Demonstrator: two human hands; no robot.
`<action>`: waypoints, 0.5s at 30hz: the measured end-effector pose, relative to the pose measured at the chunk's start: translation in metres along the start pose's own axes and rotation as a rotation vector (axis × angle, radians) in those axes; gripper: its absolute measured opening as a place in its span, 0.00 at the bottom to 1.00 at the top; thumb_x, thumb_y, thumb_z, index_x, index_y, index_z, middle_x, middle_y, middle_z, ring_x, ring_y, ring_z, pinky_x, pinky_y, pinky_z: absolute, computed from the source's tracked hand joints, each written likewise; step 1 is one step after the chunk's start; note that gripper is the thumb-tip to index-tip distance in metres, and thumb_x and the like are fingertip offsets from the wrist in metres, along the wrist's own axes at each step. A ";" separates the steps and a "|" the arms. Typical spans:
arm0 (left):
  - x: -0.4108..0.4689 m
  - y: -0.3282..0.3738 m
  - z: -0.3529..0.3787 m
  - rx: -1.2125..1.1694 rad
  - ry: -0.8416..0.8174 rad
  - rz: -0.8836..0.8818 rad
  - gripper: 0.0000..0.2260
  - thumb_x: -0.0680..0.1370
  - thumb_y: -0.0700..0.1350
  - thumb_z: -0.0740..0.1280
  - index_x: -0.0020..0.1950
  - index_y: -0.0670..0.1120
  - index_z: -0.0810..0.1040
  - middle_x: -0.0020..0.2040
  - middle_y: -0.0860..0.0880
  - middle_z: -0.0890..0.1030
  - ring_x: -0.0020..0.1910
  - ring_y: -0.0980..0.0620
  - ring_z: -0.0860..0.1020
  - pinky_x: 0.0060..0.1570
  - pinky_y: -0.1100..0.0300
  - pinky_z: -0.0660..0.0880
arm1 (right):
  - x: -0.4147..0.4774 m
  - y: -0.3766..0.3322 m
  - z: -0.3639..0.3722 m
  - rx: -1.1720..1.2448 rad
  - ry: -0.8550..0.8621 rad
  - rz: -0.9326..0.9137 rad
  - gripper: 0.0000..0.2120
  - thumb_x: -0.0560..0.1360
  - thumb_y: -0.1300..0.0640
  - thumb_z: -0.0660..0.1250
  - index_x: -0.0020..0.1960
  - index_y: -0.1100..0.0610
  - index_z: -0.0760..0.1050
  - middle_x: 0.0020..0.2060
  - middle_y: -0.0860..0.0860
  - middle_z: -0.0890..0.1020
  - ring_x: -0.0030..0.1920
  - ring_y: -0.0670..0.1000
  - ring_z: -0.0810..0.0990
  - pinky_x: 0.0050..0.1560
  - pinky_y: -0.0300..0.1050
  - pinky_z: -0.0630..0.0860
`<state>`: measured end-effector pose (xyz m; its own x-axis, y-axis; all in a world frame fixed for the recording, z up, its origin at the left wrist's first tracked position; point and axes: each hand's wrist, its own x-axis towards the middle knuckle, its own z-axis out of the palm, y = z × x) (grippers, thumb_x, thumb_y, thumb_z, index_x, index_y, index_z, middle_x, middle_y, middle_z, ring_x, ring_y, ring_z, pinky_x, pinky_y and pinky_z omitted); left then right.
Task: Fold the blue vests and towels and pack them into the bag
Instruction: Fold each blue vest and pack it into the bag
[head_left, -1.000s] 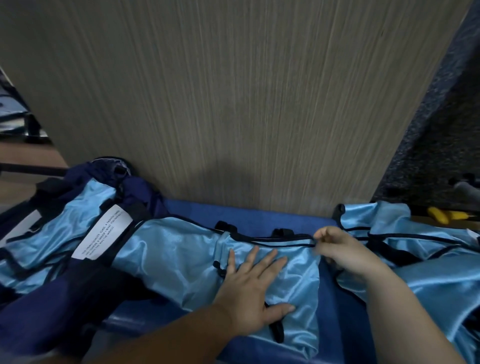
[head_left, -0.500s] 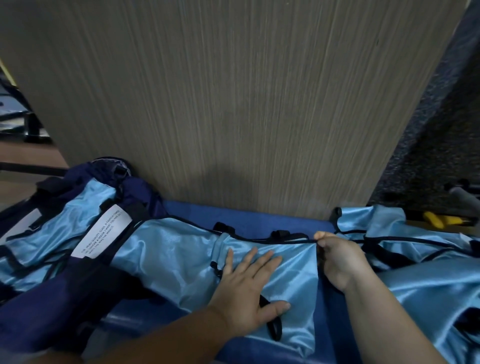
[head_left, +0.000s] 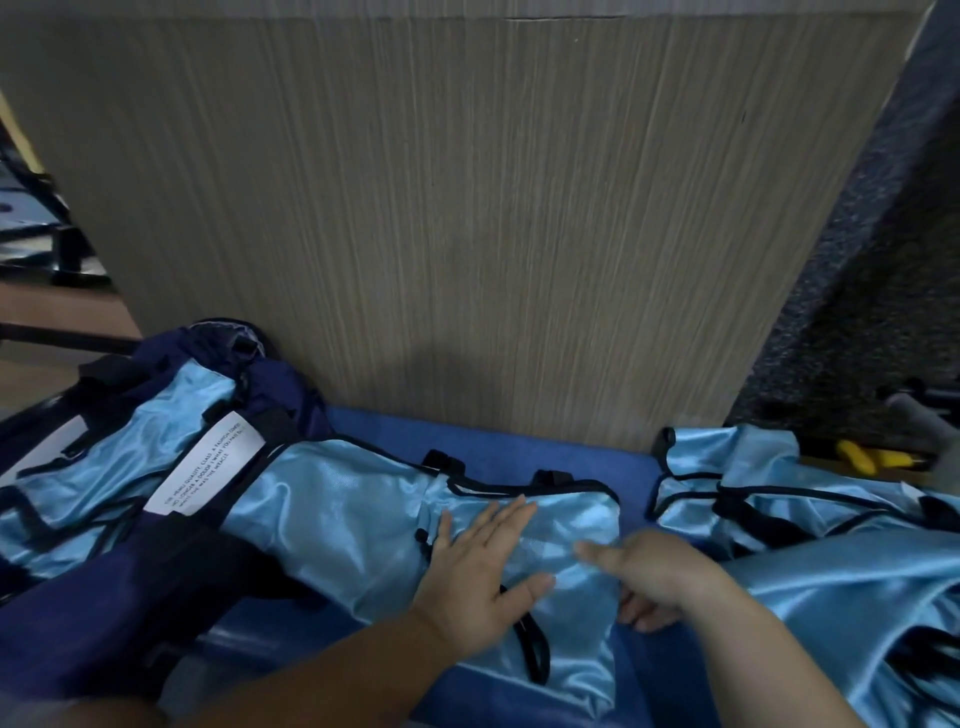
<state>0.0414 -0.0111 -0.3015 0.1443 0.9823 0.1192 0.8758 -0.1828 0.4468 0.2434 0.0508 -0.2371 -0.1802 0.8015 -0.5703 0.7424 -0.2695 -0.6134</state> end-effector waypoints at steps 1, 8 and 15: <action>0.000 -0.001 0.000 -0.070 0.021 0.008 0.35 0.70 0.77 0.40 0.75 0.66 0.41 0.77 0.66 0.45 0.76 0.66 0.41 0.75 0.46 0.34 | 0.000 0.001 0.006 -0.009 -0.022 -0.022 0.20 0.74 0.40 0.68 0.51 0.57 0.78 0.40 0.52 0.84 0.36 0.48 0.83 0.36 0.40 0.80; 0.002 -0.005 0.002 -0.244 0.264 0.058 0.26 0.76 0.68 0.55 0.72 0.61 0.65 0.75 0.63 0.61 0.74 0.65 0.58 0.76 0.53 0.54 | 0.002 0.008 0.006 0.498 0.116 -0.331 0.08 0.79 0.59 0.66 0.57 0.58 0.76 0.45 0.55 0.86 0.44 0.53 0.86 0.45 0.50 0.83; 0.005 0.000 -0.016 0.169 -0.089 -0.178 0.30 0.80 0.65 0.53 0.79 0.60 0.48 0.79 0.60 0.47 0.78 0.56 0.42 0.75 0.42 0.37 | -0.019 0.017 -0.051 0.772 0.259 -0.316 0.01 0.76 0.63 0.67 0.47 0.61 0.77 0.29 0.54 0.83 0.27 0.50 0.81 0.24 0.36 0.75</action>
<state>0.0349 -0.0072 -0.2865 0.0144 0.9994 -0.0301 0.9544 -0.0047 0.2985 0.2928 0.0582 -0.2085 -0.0820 0.9706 -0.2264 0.0207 -0.2255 -0.9740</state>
